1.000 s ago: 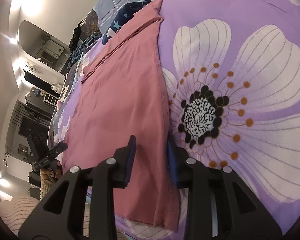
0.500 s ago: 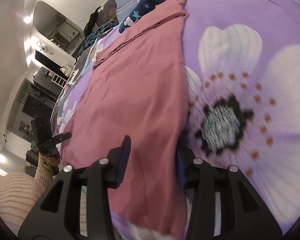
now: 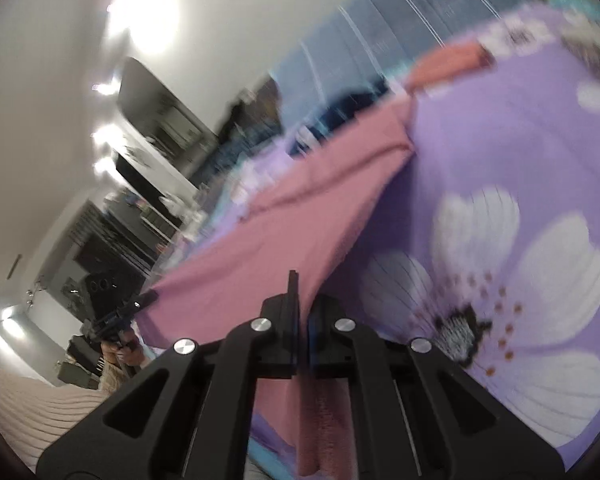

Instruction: Fold small clothes

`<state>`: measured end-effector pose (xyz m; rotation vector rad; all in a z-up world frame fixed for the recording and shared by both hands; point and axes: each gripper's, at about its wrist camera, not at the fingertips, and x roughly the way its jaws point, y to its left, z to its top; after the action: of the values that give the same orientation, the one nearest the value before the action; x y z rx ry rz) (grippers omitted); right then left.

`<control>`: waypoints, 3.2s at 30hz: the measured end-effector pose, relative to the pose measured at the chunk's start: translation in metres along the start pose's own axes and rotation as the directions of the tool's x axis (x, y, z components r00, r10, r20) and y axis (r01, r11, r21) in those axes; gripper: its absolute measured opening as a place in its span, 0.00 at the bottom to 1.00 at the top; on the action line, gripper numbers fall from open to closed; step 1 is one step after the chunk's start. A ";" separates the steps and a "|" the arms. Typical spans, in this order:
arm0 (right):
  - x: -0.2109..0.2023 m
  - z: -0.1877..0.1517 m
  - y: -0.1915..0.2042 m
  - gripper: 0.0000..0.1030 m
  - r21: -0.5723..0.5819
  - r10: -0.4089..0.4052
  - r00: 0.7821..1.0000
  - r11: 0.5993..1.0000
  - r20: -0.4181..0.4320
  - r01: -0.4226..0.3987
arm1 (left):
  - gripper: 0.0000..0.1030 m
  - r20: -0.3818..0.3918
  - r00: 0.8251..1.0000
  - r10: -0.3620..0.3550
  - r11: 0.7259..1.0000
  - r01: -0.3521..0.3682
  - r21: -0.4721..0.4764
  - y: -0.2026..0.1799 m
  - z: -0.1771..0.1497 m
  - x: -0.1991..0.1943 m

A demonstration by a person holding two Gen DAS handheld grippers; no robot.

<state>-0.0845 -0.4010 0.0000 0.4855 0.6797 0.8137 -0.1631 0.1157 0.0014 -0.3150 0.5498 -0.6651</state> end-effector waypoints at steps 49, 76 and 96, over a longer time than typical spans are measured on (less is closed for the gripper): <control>0.195 0.117 -0.129 0.20 0.060 -0.282 0.940 0.953 -0.191 0.298 | 0.33 -0.207 0.933 0.296 0.925 -0.333 -0.180 0.194 0.072 0.149; 0.262 0.227 -0.155 0.34 0.179 -0.372 0.920 0.903 -0.125 0.390 | 0.56 -0.153 0.836 0.527 0.799 -0.549 -0.248 0.258 0.177 0.192; 0.294 0.238 -0.134 0.03 -0.066 -0.428 0.901 0.903 -0.068 0.424 | 0.04 -0.096 0.845 0.526 0.841 -0.534 -0.092 0.242 0.179 0.200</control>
<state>0.2981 -0.2816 -0.0263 0.2430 0.8033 0.4347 0.1899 0.1835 -0.0361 -0.2325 0.7062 -0.1021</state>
